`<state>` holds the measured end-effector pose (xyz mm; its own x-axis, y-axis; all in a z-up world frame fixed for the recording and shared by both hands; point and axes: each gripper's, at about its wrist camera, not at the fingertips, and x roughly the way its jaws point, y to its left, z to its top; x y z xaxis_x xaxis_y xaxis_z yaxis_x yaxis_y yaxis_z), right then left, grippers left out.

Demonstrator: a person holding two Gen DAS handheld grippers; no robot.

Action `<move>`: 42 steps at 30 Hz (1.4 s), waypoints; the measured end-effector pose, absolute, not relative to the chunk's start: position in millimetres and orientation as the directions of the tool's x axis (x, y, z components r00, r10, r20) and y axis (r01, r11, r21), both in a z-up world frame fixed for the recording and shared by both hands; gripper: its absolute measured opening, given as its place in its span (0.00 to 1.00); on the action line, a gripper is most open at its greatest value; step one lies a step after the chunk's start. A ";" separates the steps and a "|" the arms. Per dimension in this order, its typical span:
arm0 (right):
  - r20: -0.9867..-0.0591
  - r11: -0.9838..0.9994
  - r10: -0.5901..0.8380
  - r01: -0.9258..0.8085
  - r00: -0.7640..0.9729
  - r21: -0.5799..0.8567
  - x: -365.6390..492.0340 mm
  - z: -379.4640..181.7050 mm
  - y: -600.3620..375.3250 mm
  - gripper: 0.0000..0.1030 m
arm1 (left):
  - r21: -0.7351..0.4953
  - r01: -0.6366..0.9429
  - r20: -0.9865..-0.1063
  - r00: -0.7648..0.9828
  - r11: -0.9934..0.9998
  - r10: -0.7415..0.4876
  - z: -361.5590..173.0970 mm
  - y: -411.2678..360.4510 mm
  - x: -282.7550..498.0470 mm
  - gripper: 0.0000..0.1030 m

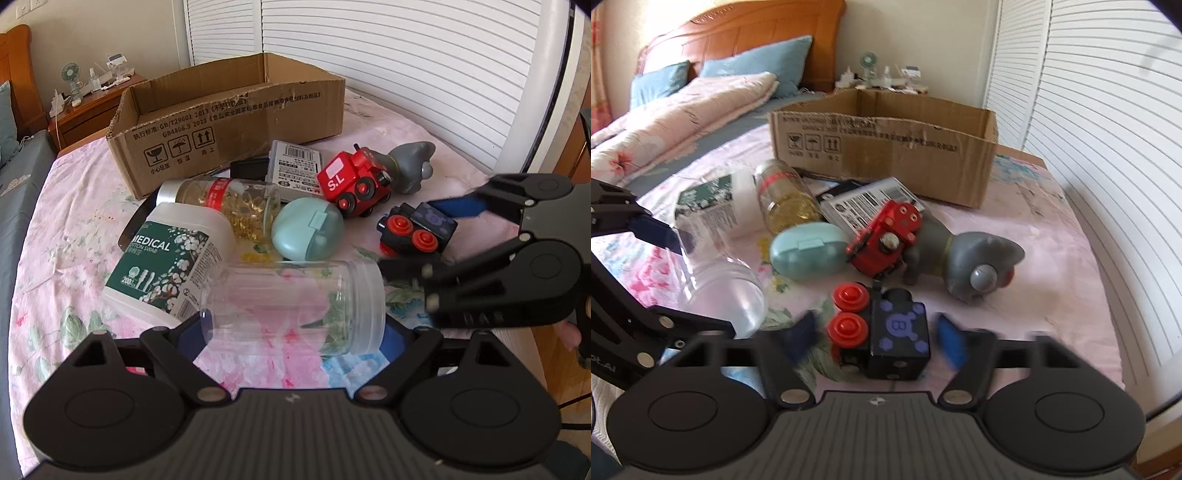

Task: Organize rigid objects
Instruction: 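Close the right tool on the red-wheeled block while the left tool grasps the clear jar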

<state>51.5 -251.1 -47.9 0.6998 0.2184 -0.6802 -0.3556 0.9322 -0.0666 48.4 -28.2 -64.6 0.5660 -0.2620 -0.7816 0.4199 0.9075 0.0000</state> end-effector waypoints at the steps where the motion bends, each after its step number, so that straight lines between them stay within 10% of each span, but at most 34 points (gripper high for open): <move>1: -0.682 0.936 0.208 -0.344 0.701 -0.069 50.9 -48.8 -251.5 1.00 | -0.001 0.420 -0.782 0.565 0.908 -0.262 -64.8 -28.2 48.4 0.88; 42: -0.660 0.910 0.279 -0.412 0.697 -0.051 41.6 -54.0 -259.5 0.94 | -0.006 0.415 -0.772 0.577 0.910 -0.268 -66.4 -23.2 46.8 0.87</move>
<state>41.6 -259.5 -54.0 0.6972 0.2793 -0.6602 -0.4123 0.9096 -0.0505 46.8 -23.2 -66.4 0.5768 -0.2676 -0.7718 0.4146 0.9100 -0.0056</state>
